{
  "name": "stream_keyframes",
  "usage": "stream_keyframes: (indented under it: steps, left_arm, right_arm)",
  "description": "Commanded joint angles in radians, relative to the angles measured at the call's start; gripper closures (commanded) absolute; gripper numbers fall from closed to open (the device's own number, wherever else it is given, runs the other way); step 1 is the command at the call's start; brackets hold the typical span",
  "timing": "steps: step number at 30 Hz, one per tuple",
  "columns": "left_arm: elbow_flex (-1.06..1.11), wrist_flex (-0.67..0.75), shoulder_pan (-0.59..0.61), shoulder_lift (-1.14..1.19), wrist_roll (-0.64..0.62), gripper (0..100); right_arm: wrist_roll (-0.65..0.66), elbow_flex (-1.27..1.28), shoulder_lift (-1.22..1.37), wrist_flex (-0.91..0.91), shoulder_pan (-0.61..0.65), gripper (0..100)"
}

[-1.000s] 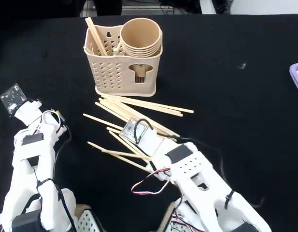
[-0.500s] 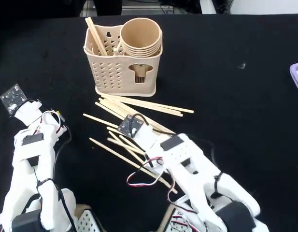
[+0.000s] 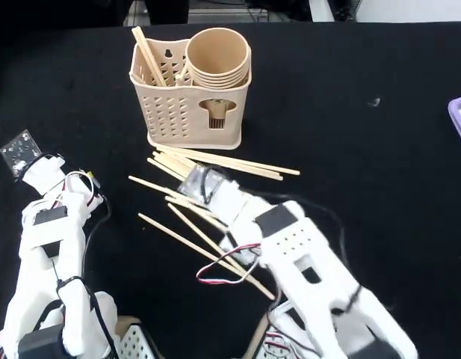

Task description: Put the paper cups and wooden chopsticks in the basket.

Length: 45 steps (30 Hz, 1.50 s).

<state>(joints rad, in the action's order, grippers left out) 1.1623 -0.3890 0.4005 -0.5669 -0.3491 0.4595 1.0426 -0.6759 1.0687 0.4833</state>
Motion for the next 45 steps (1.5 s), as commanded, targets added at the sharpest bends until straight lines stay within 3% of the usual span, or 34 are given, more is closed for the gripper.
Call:
stream_keyframes:
  steps: [1, 5, 11, 16, 24, 32, 45]
  left_arm:
    - [-0.010, 0.020, 0.002, -0.018, -0.006, 86]
    - [-0.010, 0.021, 0.002, -0.018, -0.006, 86]
    - [-0.010, 0.021, -0.001, -0.018, -0.006, 86]
    - [-0.010, 0.021, -0.028, -0.018, -0.005, 86]
    - [-0.012, 0.023, -0.025, -0.018, -0.005, 86]
    - [-0.013, 0.023, -0.028, -0.018, -0.005, 86]
    - [-0.013, 0.023, -0.028, -0.018, -0.003, 86]
  right_arm:
    - [-0.003, -0.136, -0.151, 0.069, -0.069, 98.8]
    - [-0.018, -0.326, -0.282, 0.137, -0.061, 98.8]
    - [-0.170, -0.708, -0.302, 0.143, 0.060, 98.8]
    - [-0.244, -0.819, -0.137, -0.114, 0.071, 98.8]
    - [-0.505, -0.894, 0.182, -0.637, 0.071, 98.7]
    - [-0.519, -1.017, 0.464, -0.936, 0.068, 98.7]
    - [-0.519, -1.150, 0.771, -0.937, -0.002, 98.7]
